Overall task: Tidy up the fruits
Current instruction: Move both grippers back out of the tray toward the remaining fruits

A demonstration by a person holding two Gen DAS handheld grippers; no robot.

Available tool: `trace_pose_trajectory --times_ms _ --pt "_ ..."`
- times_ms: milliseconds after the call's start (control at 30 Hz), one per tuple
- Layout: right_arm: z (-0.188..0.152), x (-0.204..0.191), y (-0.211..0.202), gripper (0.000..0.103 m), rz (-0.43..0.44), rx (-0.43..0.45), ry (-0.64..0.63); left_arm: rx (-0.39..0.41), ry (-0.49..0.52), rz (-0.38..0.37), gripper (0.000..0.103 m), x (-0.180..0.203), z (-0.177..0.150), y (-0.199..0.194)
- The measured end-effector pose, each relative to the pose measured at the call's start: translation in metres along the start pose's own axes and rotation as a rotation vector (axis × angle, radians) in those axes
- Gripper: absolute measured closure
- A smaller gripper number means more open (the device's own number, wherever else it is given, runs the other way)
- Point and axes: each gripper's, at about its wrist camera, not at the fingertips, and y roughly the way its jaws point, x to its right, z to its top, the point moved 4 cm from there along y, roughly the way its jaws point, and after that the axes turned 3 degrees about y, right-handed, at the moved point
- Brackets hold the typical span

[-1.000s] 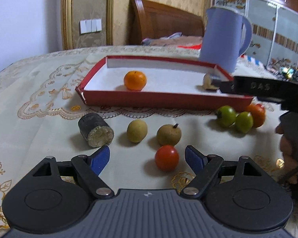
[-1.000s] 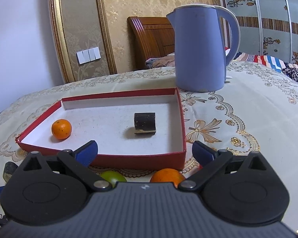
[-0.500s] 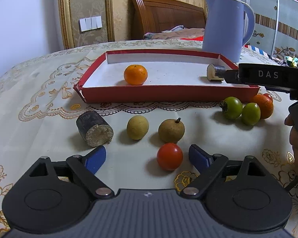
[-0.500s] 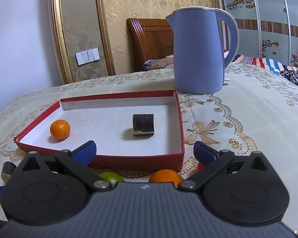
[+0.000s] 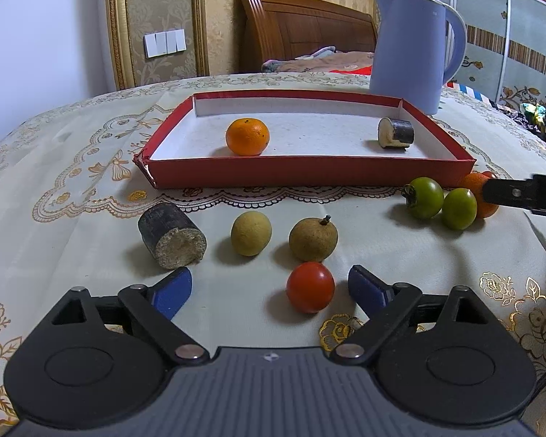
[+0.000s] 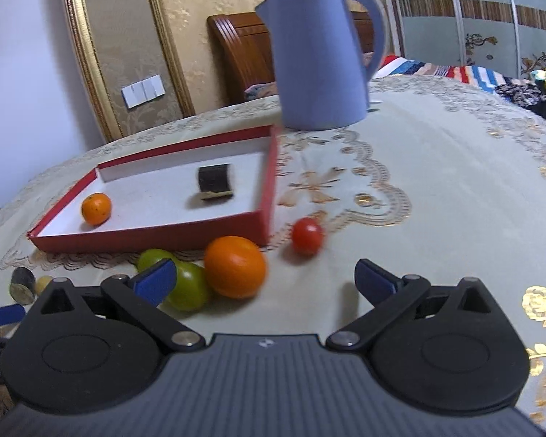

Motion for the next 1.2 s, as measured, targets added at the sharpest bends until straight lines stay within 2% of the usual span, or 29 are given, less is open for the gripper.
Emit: trace_pose_trajectory --times_ms 100,300,500,733,800,867,933,1000,1200 --pt "-0.005 0.013 -0.006 0.000 -0.032 0.005 -0.018 0.000 0.000 0.000 0.009 0.000 0.000 0.000" --pt "-0.004 0.036 -0.009 0.000 -0.015 0.002 0.082 0.000 0.000 0.000 0.009 0.000 0.000 0.000" --pt "-0.009 0.026 -0.012 0.000 -0.074 -0.011 -0.042 -0.004 -0.012 0.004 0.005 -0.002 0.000 0.001" --pt "-0.006 0.031 -0.011 0.000 -0.066 -0.027 -0.031 -0.004 -0.014 0.005 0.004 -0.003 -0.001 0.001" --pt "0.000 0.034 -0.010 0.000 -0.101 0.001 -0.035 -0.005 -0.013 0.008 0.004 -0.003 -0.001 0.001" --pt "0.007 0.037 -0.003 0.000 -0.171 0.014 -0.066 -0.005 -0.014 0.008 0.004 -0.004 -0.001 0.001" --pt "0.012 0.041 0.009 0.001 -0.210 -0.010 -0.079 -0.005 -0.014 0.008 0.004 -0.004 -0.001 0.001" --pt "0.015 0.042 0.022 0.012 -0.182 -0.073 -0.071 -0.005 -0.013 0.008 0.004 -0.004 -0.001 0.001" --pt "0.022 0.031 0.041 0.012 -0.183 -0.086 -0.090 -0.005 -0.014 0.007 0.004 -0.004 -0.001 0.001"
